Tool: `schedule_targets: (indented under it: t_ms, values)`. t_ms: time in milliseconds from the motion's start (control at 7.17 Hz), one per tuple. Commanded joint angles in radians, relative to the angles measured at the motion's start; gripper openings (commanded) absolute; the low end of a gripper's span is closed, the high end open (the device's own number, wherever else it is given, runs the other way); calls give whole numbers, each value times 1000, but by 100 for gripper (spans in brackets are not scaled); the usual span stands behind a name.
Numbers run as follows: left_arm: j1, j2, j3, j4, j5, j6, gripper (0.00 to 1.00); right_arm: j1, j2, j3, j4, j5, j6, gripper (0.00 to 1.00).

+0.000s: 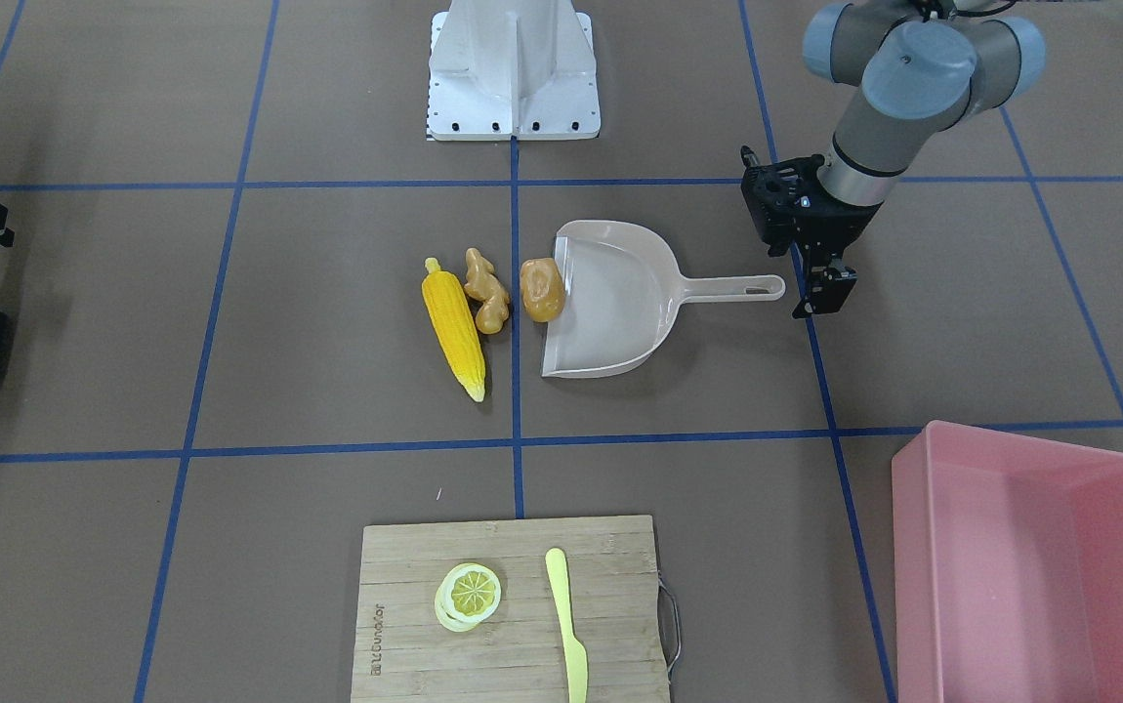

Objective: Sweep and dump trash into bin
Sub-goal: 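Grasp the white dustpan handle with the left gripper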

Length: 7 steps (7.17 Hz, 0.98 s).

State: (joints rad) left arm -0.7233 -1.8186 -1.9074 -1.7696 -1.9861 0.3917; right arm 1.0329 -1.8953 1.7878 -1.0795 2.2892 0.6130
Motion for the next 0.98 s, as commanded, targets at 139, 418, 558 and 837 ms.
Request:
schedule_targets:
  t_ms: [139, 418, 558, 837]
  values:
    - [24, -39, 17, 7, 7, 38, 99, -27, 7, -30, 1, -27, 1, 85]
    - [80, -48, 30, 7, 113, 24, 99, -28, 10, -31, 0, -27, 2, 42]
    - [96, -48, 39, 7, 112, 15, 99, -30, 10, -31, 1, -25, 8, 11]
    - [100, -56, 66, 4, 113, 18, 99, -37, 19, -28, 3, -24, -4, 0]
